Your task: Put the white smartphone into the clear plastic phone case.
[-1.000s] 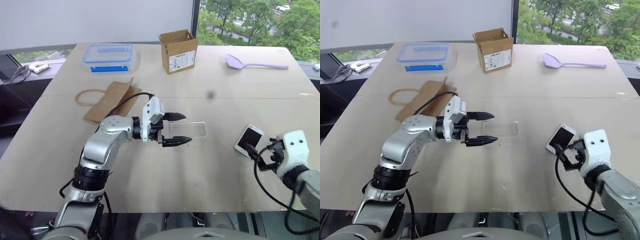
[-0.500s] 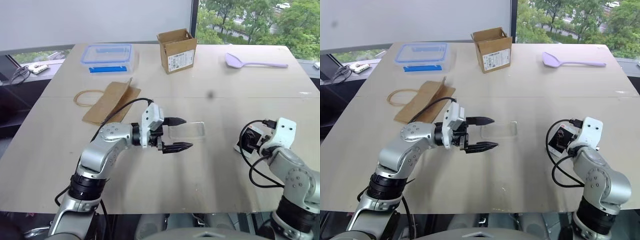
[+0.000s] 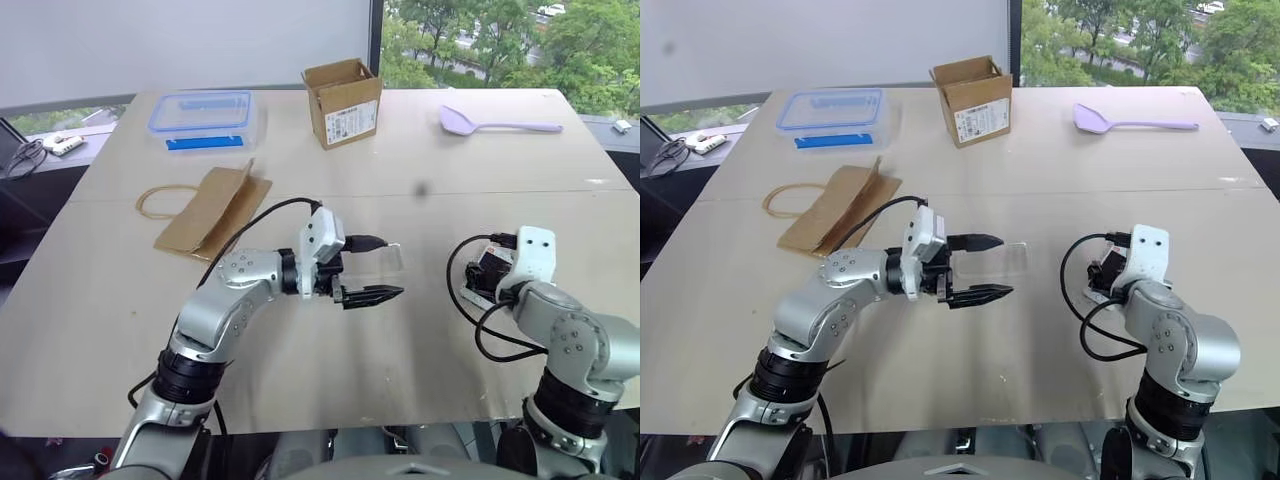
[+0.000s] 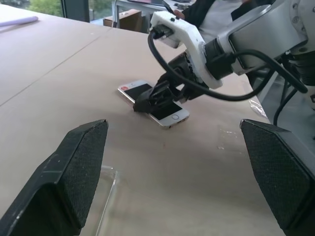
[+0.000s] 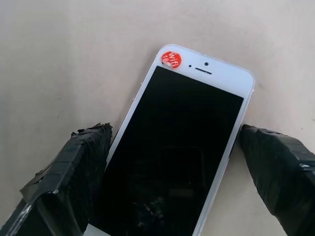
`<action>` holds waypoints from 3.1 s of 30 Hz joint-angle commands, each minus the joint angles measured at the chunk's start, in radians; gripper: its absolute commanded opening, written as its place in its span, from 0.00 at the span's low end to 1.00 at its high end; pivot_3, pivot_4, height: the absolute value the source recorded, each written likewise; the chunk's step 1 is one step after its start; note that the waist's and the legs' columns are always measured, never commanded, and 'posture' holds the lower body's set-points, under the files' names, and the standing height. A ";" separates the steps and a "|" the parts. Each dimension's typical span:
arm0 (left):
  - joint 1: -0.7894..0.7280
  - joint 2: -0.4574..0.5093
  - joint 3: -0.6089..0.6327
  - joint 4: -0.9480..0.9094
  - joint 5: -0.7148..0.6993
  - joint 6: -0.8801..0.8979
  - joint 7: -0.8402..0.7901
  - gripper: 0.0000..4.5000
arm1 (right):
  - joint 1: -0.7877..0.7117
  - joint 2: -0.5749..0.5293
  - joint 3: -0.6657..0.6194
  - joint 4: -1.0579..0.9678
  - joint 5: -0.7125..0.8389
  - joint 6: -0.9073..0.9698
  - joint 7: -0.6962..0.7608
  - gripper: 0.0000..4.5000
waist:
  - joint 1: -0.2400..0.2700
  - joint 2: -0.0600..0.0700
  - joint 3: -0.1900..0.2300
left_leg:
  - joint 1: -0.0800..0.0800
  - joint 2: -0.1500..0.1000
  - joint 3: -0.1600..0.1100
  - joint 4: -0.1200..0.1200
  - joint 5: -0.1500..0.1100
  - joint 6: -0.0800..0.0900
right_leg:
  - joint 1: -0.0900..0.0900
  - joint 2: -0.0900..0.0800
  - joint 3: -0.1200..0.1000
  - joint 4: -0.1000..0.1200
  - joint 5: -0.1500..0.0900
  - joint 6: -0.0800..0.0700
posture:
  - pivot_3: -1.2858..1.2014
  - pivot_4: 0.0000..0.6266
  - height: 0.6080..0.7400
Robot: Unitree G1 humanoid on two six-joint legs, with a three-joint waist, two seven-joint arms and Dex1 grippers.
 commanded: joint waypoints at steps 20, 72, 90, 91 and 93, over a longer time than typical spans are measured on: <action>0.079 0.030 -0.012 -0.042 0.019 -0.063 0.065 1.00 | 0.156 -0.754 0.382 0.065 0.066 -0.493 0.741 0.66 | 0.011 -0.002 -0.007 | -0.004 -0.002 -0.001 -0.004 -0.002 0.003 | 0.002 -0.002 -0.002 -0.013 -0.001 0.002 | 0.52 0.24 1.00; 0.380 0.207 0.289 0.043 -0.117 -0.307 -0.143 1.00 | -0.441 -0.726 0.818 0.457 -0.206 -1.013 1.372 0.64 | 0.009 0.008 0.007 | -0.008 0.001 -0.003 -0.002 -0.002 0.002 | -0.003 -0.007 -0.004 -0.010 0.000 0.000 | 0.52 0.24 1.00; 0.427 0.230 0.353 -0.066 -0.125 -0.257 -0.048 1.00 | -0.574 -0.543 0.962 0.761 -0.435 -1.158 1.532 0.64 | 0.010 0.008 0.007 | -0.018 -0.002 -0.003 0.000 -0.001 0.002 | -0.013 -0.011 -0.006 -0.007 0.001 0.000 | 0.52 0.24 1.00; 0.422 0.230 0.350 -0.077 -0.127 -0.246 -0.038 1.00 | -0.573 -0.539 0.962 0.761 -0.442 -1.157 1.536 0.63 | 0.010 0.008 0.007 | -0.018 -0.002 -0.003 0.000 -0.001 0.001 | -0.013 -0.011 -0.006 -0.007 0.001 0.000 | 0.52 0.24 1.00; 0.416 0.230 0.346 -0.092 -0.129 -0.228 -0.024 1.00 | -0.574 -0.532 0.963 0.745 -0.453 -1.137 1.543 0.63 | 0.009 0.007 0.007 | -0.018 -0.002 -0.003 0.000 -0.001 0.001 | -0.013 -0.011 -0.006 -0.006 0.001 0.000 | 0.52 0.24 1.00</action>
